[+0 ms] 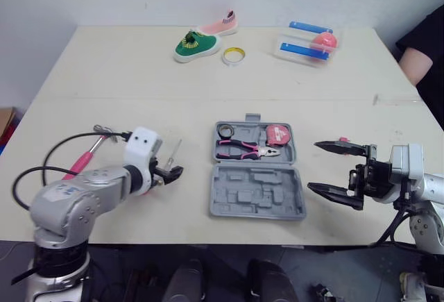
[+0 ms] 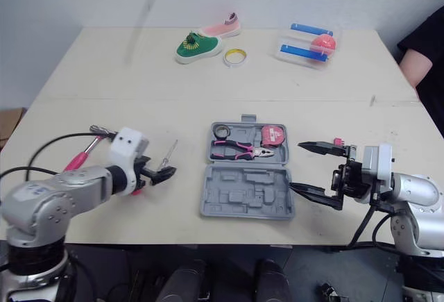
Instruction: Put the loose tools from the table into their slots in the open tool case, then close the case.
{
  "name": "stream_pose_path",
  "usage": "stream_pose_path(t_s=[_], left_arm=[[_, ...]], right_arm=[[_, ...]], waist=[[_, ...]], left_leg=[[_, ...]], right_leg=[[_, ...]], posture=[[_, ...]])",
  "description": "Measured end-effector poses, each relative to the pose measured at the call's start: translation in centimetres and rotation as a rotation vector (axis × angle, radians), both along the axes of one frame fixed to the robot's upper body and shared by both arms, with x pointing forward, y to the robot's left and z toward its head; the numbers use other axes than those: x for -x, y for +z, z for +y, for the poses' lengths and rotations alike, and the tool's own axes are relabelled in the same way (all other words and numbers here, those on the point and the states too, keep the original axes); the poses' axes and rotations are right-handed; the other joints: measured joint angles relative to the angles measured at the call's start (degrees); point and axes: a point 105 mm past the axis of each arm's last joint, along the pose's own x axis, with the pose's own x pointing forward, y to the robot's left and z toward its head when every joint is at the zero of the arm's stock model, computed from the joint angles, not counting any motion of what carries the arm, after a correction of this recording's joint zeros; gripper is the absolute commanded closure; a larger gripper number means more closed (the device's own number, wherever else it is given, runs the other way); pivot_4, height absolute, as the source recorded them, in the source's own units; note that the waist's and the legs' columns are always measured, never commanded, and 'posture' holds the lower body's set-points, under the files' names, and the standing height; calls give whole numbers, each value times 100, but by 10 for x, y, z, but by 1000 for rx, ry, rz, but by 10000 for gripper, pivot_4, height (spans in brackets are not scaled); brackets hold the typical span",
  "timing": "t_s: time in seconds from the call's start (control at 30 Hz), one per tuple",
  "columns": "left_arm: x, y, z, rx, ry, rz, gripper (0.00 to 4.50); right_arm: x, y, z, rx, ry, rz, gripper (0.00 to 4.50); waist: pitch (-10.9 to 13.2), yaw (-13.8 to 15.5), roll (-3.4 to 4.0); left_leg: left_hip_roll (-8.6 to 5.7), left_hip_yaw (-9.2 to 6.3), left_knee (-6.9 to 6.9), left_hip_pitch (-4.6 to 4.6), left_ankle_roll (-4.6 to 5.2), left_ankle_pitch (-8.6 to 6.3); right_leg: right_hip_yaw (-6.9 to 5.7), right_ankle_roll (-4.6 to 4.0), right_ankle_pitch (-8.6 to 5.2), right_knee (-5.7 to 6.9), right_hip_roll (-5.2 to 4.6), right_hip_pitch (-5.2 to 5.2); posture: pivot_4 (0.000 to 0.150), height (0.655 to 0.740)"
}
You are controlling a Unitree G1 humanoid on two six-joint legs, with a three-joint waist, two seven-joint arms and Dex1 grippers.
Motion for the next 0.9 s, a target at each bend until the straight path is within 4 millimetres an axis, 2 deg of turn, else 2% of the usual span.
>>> stream_pose_path(t_s=[0.17, 0.2, 0.27, 0.37, 0.5, 0.53, 0.67, 0.77, 0.9], left_arm=[[-9, -2, 4, -9, 34, -11, 572], [-10, -3, 4, -12, 34, -14, 6392], [-13, -3, 3, -19, 34, -16, 12312], [-16, -4, 4, -21, 42, -15, 26066], [-15, -7, 2, -7, 41, -12, 41842], [-15, -7, 2, -2, 37, -10, 44421], [-16, -5, 1, 18, 29, -21, 44421], [-19, 3, -16, 104, -66, -72, 44421], [-29, 55, -26, 129, -236, -298, 44421]], right_arm=[[1, -3, -2, 0, -11, 9, 0], [2, -4, -3, -1, -15, 10, 0], [2, -5, -4, -4, -24, 10, 0], [3, -5, -4, -4, -28, 2, 0], [4, -6, -8, -7, -52, 2, 0], [4, -5, -10, -7, -62, -3, 0], [6, -5, -15, -3, -86, -13, 0], [6, -6, -17, 2, -95, -9, 0], [6, -6, -23, 10, -124, -13, 0]], waist=[[0, -8, 0], [0, -7, 0], [0, -5, 1], [-1, 16, 2], [-2, 45, 2], [-2, 51, 2], [-2, 56, 3], [0, 78, 0], [0, 78, 0]], left_leg=[[2, 0, 0, 3, -3, 2], [2, 1, 0, 3, -3, 3], [2, 1, 0, 4, -3, 4], [-1, 0, 2, 4, -1, 5], [-4, 0, 1, 4, 0, 5], [-4, 0, 1, 4, 0, 5], [-3, 0, 1, 6, 0, 6], [-2, 0, 5, -1, 1, 6], [-1, 3, 1, 1, 0, 6]], right_leg=[[-3, 0, 0, 2, 2, 0], [-3, 0, 0, 3, 1, 0], [-3, 0, 0, 4, 1, 1], [-3, 0, 0, 4, -3, 2], [-3, 0, 0, 2, -6, 4], [-3, 0, 0, 2, -5, 4], [-4, 0, 0, 3, -4, 4], [-6, 0, 0, 2, -3, 2], [-9, -1, 1, -1, 0, 1]], posture=[[1500, 7400], [1500, 7400], [1500, 7400], [1500, 7400], [1500, 7400], [1500, 7400], [1500, 7400], [1500, 7400], [1500, 7400]])
